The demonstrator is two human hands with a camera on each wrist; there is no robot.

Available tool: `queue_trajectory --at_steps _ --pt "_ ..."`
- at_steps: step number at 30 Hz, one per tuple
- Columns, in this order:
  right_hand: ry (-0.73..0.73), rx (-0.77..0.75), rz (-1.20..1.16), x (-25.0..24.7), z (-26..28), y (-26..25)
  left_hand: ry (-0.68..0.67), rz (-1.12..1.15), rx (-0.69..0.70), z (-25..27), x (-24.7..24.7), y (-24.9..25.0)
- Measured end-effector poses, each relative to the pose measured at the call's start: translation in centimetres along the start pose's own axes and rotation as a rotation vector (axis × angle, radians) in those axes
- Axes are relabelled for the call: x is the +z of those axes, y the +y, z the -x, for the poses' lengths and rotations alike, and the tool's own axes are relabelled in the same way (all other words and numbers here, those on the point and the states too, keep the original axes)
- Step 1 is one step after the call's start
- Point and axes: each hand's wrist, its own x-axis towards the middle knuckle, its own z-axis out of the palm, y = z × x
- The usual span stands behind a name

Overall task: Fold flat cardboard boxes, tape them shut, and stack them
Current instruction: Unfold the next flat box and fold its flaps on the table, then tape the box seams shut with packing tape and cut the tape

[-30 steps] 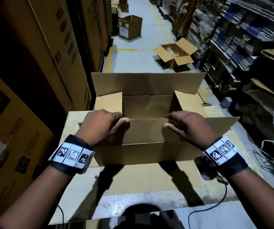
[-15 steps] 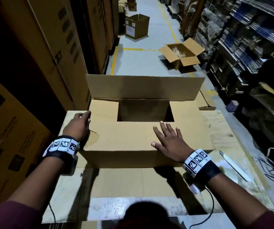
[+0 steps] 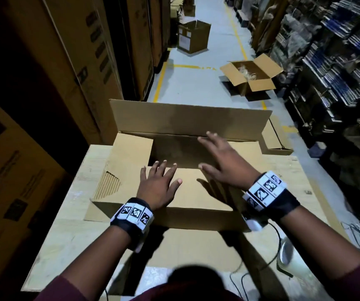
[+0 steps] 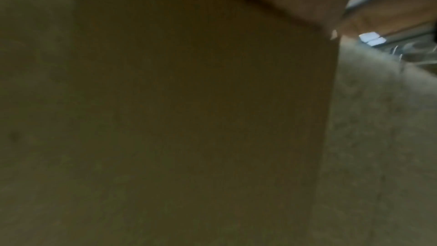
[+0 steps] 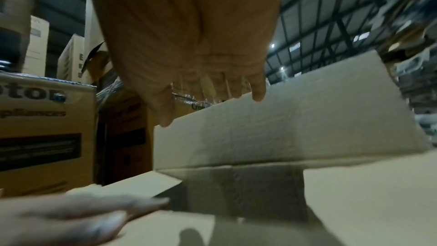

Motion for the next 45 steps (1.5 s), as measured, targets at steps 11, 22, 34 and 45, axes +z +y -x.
queue_trajectory --at_steps 11,22,34,45 --pt "0.183 0.239 0.218 -2.6 -3.4 4.4 0.275 0.289 0.055 0.2 0.6 -0.7" --pt "-0.342 0.156 0.153 6.4 5.2 5.8 0.149 0.162 0.421 -1.9 -6.1 2.7" --pt "-0.132 0.325 0.123 5.1 8.2 11.7 -0.149 -0.107 0.125 -13.5 -3.3 5.9" --pt "0.043 0.472 0.076 7.1 8.0 11.5 -0.217 -0.19 0.128 -11.7 -1.3 6.3"
